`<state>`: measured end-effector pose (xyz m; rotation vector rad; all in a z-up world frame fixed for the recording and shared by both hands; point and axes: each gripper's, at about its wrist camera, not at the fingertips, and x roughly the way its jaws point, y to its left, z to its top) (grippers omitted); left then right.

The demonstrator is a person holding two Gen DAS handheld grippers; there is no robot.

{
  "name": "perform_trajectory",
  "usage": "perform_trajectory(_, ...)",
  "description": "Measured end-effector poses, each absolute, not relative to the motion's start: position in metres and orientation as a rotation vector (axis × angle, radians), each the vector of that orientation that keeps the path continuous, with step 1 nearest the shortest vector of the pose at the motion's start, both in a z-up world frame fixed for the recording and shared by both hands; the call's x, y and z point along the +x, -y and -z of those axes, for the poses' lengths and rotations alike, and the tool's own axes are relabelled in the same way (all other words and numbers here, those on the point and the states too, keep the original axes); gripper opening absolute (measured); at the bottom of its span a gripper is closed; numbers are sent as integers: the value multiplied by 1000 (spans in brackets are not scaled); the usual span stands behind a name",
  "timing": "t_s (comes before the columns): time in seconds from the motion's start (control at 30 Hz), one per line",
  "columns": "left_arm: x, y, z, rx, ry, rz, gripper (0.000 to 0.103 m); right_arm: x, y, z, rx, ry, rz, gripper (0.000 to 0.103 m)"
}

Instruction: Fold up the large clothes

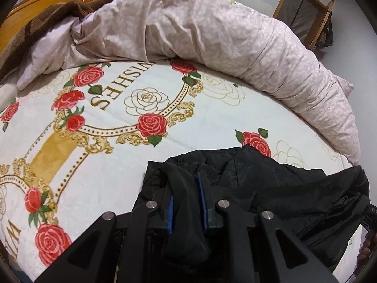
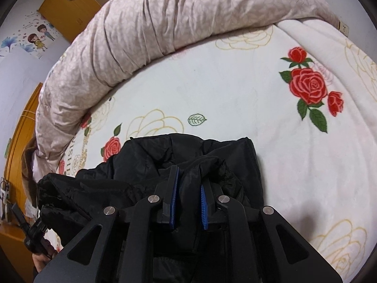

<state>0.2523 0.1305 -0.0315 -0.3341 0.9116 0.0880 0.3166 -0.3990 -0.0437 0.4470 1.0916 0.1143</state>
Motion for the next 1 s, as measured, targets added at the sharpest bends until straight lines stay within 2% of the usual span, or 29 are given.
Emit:
perform_trajectory(0.2,259,-136,35,-377,-920,-48,26,322,404,47,514,-1092,-142,23)
perform_trajectory(0.27,259,-139,31,-403,-914,-33,31,322,409,42,566,-1073,-177,33)
perform_trajectory(0.3,258,-140,28,-411,-905,-27,35,321,413,38,597,-1055,-199,43)
perform_trajectory(0.33,257,-141,24,-417,-895,-19,38,321,414,35,618,-1040,-214,49)
perform_trajectory(0.4,255,-141,16,-431,-870,-7,50,318,419,24,643,-992,-233,63)
perform_trajectory(0.43,254,-142,13,-438,-856,-2,54,317,419,20,636,-972,-232,64)
perform_trajectory(0.5,250,-143,3,-447,-812,-5,74,314,421,9,618,-921,-244,64)
perform_trajectory(0.57,246,-148,-7,-445,-756,-12,85,311,422,0,590,-887,-249,64)
perform_trajectory(0.77,244,-159,-7,-435,-766,-12,86,303,419,-3,486,-863,-275,64)
perform_trajectory(1.0,272,-142,34,-369,-927,56,86,328,408,32,359,-977,-300,64)
